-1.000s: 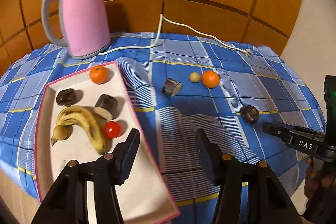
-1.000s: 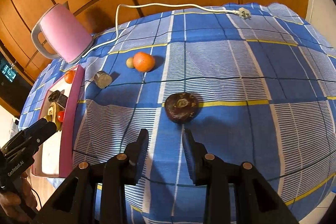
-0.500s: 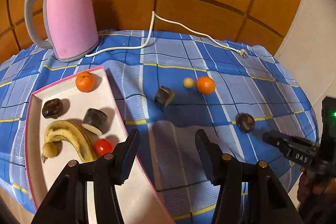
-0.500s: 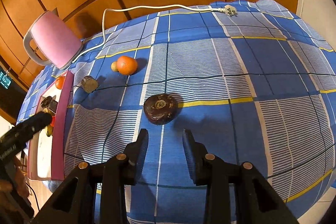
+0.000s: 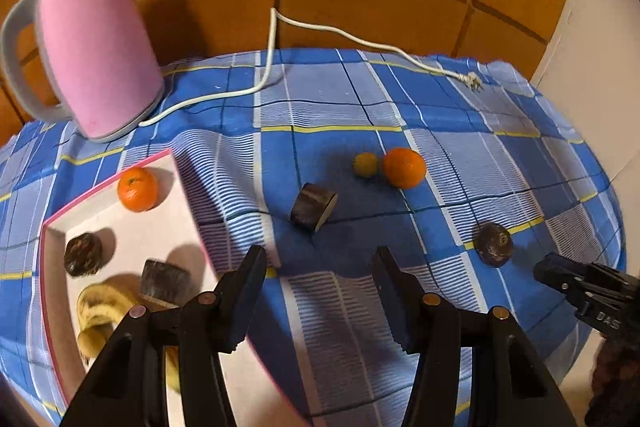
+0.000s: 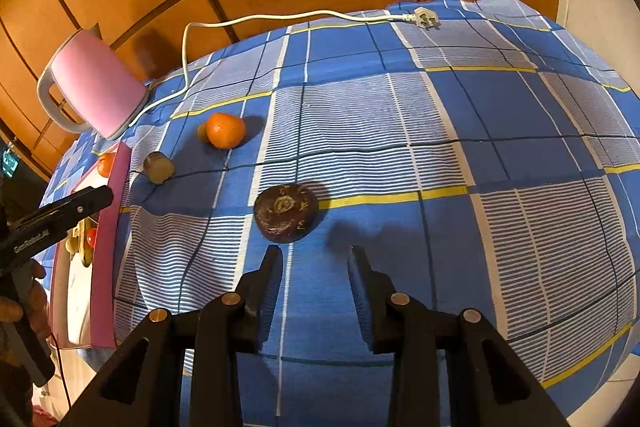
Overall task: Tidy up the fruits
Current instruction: 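Reach the left tool to the dark cut wooden piece and grasp it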
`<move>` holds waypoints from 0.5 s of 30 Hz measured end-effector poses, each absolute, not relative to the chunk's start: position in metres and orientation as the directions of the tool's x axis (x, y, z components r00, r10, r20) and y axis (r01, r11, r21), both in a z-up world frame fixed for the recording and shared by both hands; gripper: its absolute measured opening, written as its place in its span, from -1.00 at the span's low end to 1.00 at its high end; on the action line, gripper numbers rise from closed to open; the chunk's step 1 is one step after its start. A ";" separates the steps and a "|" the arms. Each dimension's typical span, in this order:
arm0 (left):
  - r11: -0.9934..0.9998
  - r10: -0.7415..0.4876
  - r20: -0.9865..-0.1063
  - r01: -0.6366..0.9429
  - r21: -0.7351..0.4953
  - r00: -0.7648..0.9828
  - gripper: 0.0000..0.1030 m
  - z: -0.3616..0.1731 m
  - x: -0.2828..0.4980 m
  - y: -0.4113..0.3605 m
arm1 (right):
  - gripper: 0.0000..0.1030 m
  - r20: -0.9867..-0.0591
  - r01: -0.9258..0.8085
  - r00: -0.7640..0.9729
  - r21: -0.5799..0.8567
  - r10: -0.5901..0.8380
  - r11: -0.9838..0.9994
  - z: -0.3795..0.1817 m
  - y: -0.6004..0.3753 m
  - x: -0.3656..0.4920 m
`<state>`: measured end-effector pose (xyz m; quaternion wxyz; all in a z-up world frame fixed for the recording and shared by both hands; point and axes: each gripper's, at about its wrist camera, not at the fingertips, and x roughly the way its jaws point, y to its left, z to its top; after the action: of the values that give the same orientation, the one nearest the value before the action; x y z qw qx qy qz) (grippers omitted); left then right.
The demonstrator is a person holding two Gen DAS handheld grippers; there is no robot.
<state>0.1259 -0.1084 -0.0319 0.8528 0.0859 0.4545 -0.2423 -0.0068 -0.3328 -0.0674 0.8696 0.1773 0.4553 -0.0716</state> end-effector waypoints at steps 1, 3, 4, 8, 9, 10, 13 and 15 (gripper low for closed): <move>0.866 -0.329 -0.822 0.497 -0.066 0.465 0.08 -0.034 0.130 -0.112 | -0.34 -0.818 0.288 0.574 0.243 0.035 0.926 -0.068 -0.333 -0.007; 0.863 -0.316 -0.832 0.503 -0.052 0.456 0.09 -0.039 0.138 -0.118 | -0.34 -0.819 0.294 0.573 0.244 0.033 0.924 -0.068 -0.336 -0.008; 0.859 -0.314 -0.835 0.510 -0.047 0.452 0.11 -0.040 0.142 -0.120 | -0.34 -0.819 0.296 0.573 0.244 0.033 0.923 -0.069 -0.337 -0.008; 0.853 -0.313 -0.849 0.520 -0.053 0.426 0.21 -0.049 0.161 -0.129 | -0.34 -0.822 0.303 0.569 0.241 0.028 0.922 -0.070 -0.340 -0.010; 0.854 -0.312 -0.852 0.517 -0.057 0.421 0.21 -0.050 0.165 -0.130 | -0.34 -0.824 0.306 0.566 0.241 0.027 0.921 -0.071 -0.342 -0.010; 0.853 -0.314 -0.852 0.518 -0.059 0.419 0.21 -0.051 0.169 -0.131 | -0.34 -0.825 0.309 0.565 0.241 0.027 0.920 -0.072 -0.343 -0.010; 0.850 -0.316 -0.852 0.523 -0.059 0.417 0.21 -0.054 0.176 -0.134 | -0.34 -0.827 0.315 0.562 0.242 0.025 0.918 -0.073 -0.344 -0.011; 0.846 -0.325 -0.856 0.527 -0.074 0.402 0.21 -0.058 0.182 -0.137 | -0.34 -0.829 0.319 0.559 0.240 0.023 0.917 -0.074 -0.346 -0.011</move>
<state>0.1819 -0.1369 -0.0578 0.8308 0.1046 0.4827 -0.2566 -0.0106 -0.3459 -0.0743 0.8632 0.1852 0.4617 -0.0858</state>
